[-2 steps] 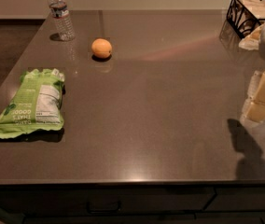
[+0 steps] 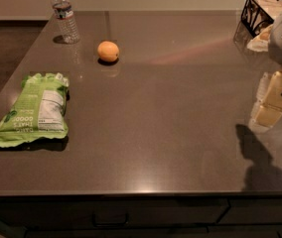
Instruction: Pick green rice chip bag
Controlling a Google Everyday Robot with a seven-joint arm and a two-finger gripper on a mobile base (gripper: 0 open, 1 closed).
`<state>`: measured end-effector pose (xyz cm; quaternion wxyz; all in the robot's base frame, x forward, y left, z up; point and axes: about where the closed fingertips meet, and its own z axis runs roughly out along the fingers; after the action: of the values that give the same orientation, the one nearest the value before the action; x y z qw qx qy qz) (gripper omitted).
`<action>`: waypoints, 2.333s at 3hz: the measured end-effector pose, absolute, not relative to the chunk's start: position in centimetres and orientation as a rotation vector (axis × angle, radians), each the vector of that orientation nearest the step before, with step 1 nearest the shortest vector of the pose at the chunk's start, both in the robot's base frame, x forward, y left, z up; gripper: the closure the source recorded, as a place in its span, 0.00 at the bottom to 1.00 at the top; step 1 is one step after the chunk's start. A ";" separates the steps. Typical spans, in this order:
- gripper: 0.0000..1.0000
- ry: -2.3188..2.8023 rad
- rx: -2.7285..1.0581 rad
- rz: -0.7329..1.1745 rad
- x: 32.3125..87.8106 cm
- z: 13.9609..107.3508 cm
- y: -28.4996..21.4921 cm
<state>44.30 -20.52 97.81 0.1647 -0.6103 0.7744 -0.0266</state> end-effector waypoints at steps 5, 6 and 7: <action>0.00 2.332 -1.517 0.151 43.0 94.2 2.9; 0.00 2.358 -1.454 0.176 42.8 94.1 7.2; 0.00 2.375 -1.403 0.183 42.4 94.8 7.5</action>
Offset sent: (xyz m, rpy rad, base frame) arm 0.0122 0.1666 -0.0322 0.1231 0.0851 -0.1102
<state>42.38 7.45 94.84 0.1873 -0.4984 0.8440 0.0651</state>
